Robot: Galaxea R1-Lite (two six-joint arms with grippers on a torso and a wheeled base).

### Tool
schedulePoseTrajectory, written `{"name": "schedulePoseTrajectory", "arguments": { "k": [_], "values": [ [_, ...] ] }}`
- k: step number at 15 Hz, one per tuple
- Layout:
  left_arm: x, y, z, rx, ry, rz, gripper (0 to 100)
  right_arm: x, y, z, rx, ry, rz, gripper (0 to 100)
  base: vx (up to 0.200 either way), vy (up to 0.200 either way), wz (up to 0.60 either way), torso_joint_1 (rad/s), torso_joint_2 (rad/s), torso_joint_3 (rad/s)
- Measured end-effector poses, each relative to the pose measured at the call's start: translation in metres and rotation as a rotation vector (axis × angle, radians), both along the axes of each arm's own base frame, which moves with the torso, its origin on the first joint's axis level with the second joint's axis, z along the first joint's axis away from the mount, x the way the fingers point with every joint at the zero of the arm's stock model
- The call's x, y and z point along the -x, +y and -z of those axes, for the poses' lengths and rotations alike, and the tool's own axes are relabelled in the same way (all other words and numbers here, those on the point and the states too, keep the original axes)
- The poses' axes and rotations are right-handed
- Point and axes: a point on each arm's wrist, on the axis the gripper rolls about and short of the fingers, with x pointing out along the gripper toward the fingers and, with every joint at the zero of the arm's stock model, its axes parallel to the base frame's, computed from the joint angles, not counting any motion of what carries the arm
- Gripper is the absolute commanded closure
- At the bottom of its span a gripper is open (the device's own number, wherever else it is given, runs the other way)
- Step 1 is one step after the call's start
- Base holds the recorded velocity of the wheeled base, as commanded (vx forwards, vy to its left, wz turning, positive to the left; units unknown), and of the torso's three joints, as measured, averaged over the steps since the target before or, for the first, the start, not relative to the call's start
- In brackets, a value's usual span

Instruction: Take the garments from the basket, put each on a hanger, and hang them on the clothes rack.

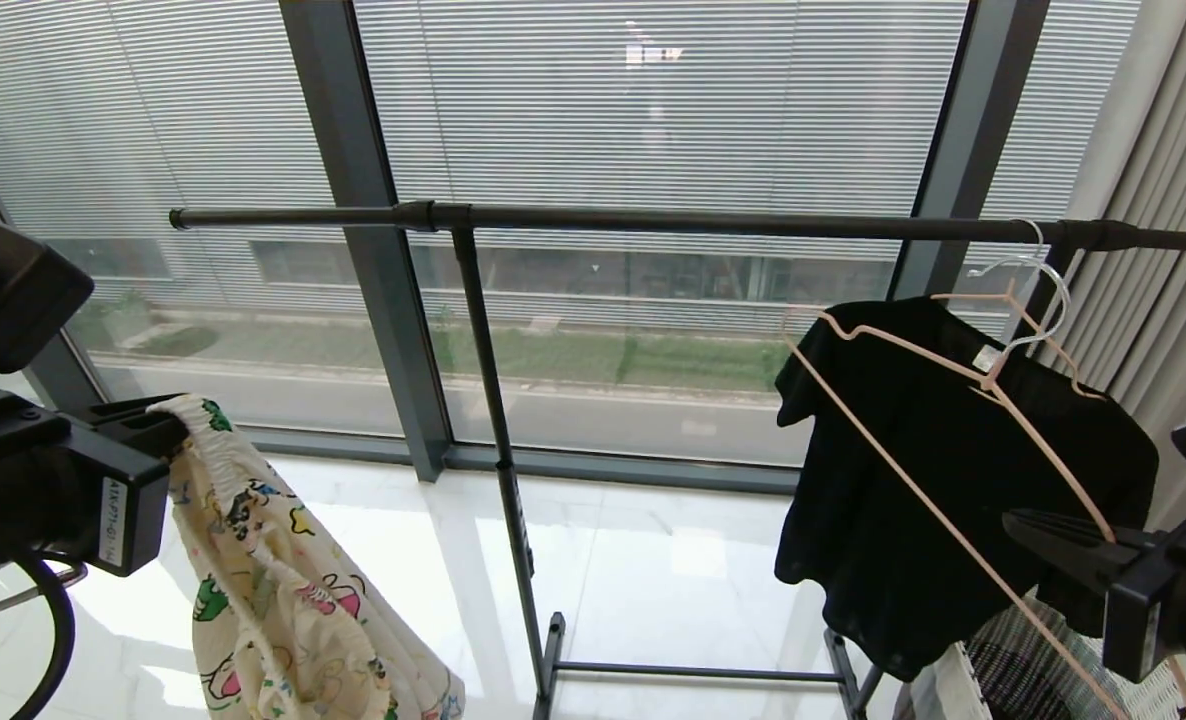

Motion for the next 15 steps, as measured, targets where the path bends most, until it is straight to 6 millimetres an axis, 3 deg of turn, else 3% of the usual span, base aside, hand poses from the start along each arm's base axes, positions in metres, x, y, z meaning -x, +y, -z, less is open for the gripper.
{"name": "schedulePoseTrajectory", "arguments": {
  "k": [5,7,10,15],
  "values": [
    [-0.007,-0.009,0.005,0.008,0.028,0.029,100,0.015,0.015,0.001,-0.084,0.060,-0.348,100,0.000,0.000,0.00,0.000,0.00,0.000],
    [-0.019,-0.021,0.006,0.073,0.011,0.029,100,0.022,0.025,0.002,-0.081,0.076,-0.454,100,0.000,0.000,0.00,0.000,0.00,0.000],
    [-0.040,-0.040,0.006,0.116,-0.021,0.006,100,0.030,0.041,0.006,-0.059,0.106,-0.570,100,0.000,0.000,0.00,0.000,0.00,0.000],
    [-0.057,-0.069,0.016,0.118,-0.019,0.017,100,0.037,0.055,0.008,-0.038,0.124,-0.663,100,0.000,0.000,0.00,0.000,0.00,0.000]
  ]
}}
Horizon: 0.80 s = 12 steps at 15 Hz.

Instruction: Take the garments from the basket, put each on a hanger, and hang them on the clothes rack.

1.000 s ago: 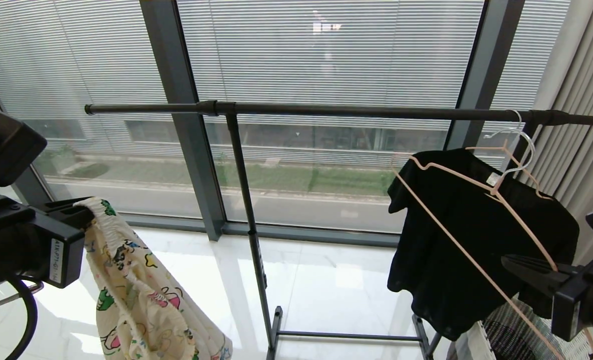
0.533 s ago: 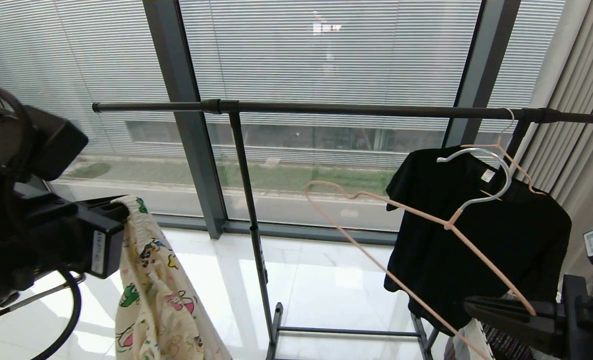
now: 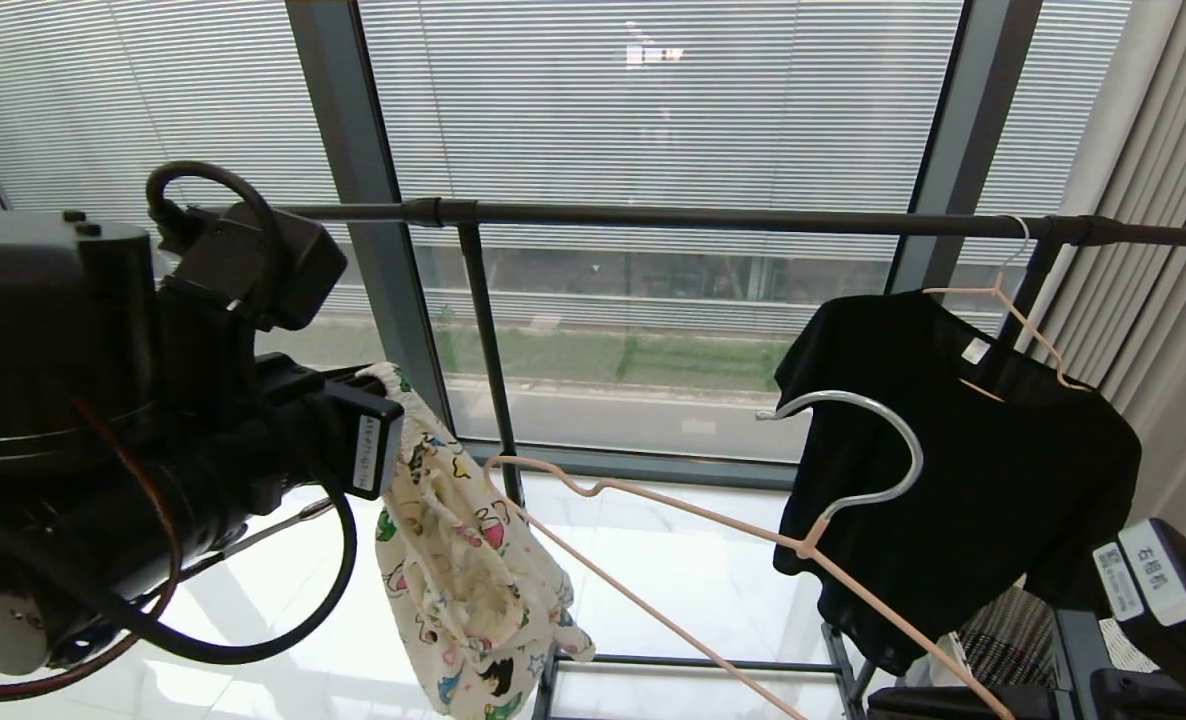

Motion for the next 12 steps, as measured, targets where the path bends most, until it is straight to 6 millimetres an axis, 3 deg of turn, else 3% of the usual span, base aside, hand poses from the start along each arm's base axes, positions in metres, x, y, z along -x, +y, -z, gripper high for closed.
{"name": "schedulePoseTrajectory", "arguments": {
  "k": [6,12],
  "values": [
    [-0.020,-0.019,0.011,-0.009,-0.040,-0.075,100,0.004,0.003,-0.002,-0.005,-0.007,-0.036,100,0.000,0.000,0.00,0.000,0.00,0.000],
    [-0.010,-0.033,0.011,-0.005,-0.042,-0.006,100,-0.004,0.018,-0.003,-0.012,-0.011,-0.033,100,0.000,0.000,0.00,0.000,0.00,0.000]
  ]
}}
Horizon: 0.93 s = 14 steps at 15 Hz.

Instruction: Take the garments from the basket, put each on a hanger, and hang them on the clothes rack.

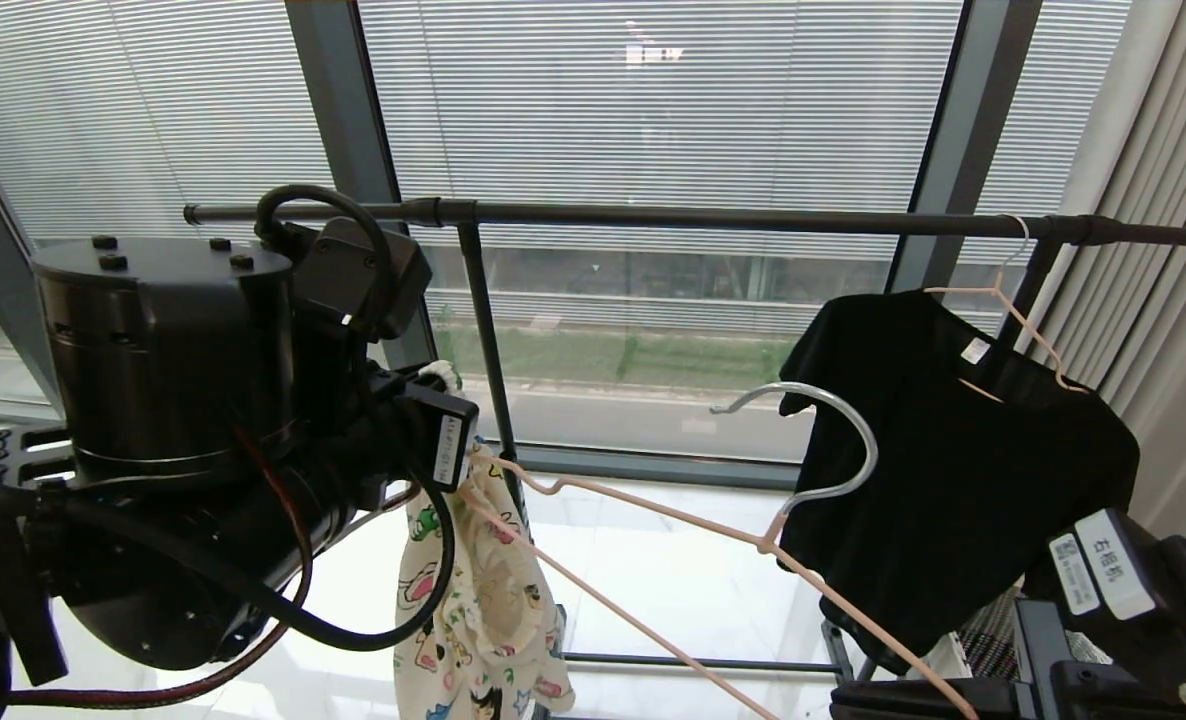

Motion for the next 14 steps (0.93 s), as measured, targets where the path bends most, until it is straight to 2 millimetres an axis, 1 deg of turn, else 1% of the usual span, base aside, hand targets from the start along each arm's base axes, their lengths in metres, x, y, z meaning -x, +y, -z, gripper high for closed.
{"name": "schedulePoseTrajectory", "arguments": {
  "k": [3,7,10,13,14],
  "values": [
    [0.004,-0.004,0.000,0.003,-0.001,0.026,100,-0.005,0.010,0.004,0.011,0.007,-0.008,100,0.000,0.000,0.00,0.000,0.00,0.000],
    [0.015,-0.017,-0.004,0.013,-0.009,0.095,100,-0.011,0.021,0.014,0.061,0.037,-0.014,100,0.000,0.000,0.00,0.000,0.00,0.000],
    [0.020,-0.025,-0.006,0.020,-0.013,0.133,100,-0.019,0.033,0.018,0.079,0.056,0.003,100,0.000,0.000,0.00,0.000,0.00,0.000],
    [0.020,-0.025,-0.008,0.024,-0.020,0.123,100,-0.029,0.036,0.021,0.074,0.071,0.046,100,0.000,0.000,0.00,0.000,0.00,0.000],
    [0.020,-0.024,-0.008,0.019,-0.027,0.090,100,-0.031,0.035,0.022,0.074,0.071,0.069,100,0.000,0.000,0.00,0.000,0.00,0.000]
  ]
}}
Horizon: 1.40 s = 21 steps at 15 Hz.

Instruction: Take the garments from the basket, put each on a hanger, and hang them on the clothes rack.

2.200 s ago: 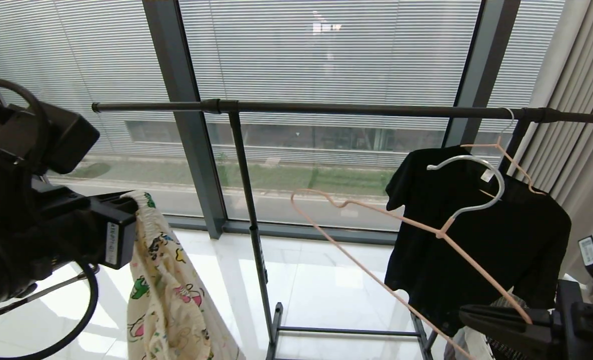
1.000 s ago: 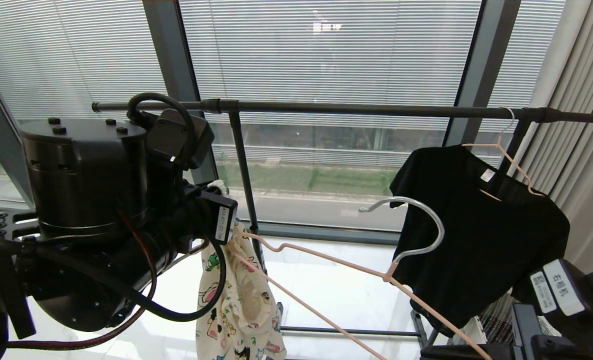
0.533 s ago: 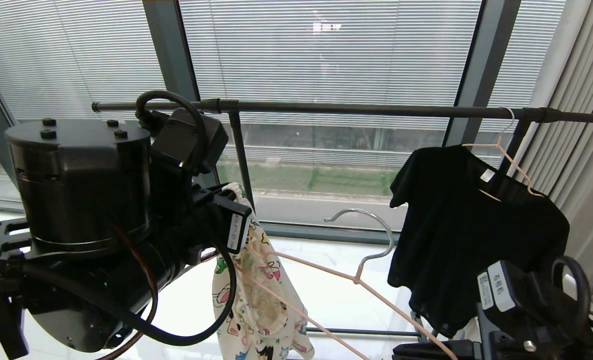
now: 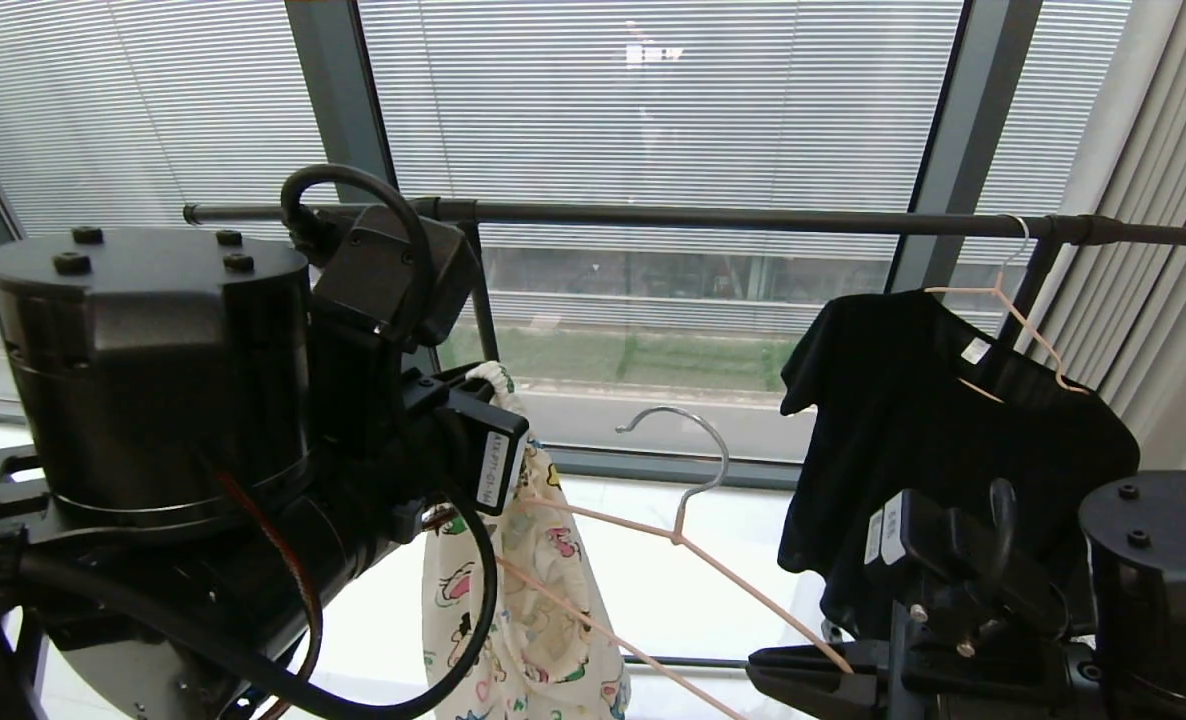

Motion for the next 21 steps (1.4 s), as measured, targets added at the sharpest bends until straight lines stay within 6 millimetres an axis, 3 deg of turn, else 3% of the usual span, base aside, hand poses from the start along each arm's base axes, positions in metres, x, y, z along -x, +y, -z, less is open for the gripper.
{"name": "schedulePoseTrajectory", "arguments": {
  "k": [7,12,21],
  "values": [
    [-0.003,0.001,-0.007,0.001,-0.033,-0.104,100,-0.005,-0.013,-0.009,-0.036,-0.014,0.077,100,0.000,0.000,0.00,0.000,0.00,0.000],
    [0.002,-0.008,-0.017,0.026,-0.054,-0.069,100,-0.007,-0.012,-0.011,-0.042,-0.019,0.081,100,0.000,0.000,0.00,0.000,0.00,0.000],
    [0.022,-0.064,-0.037,0.152,-0.066,0.094,100,-0.030,0.021,-0.014,-0.072,-0.038,0.078,100,0.000,0.000,0.00,0.000,0.00,0.000]
  ]
}}
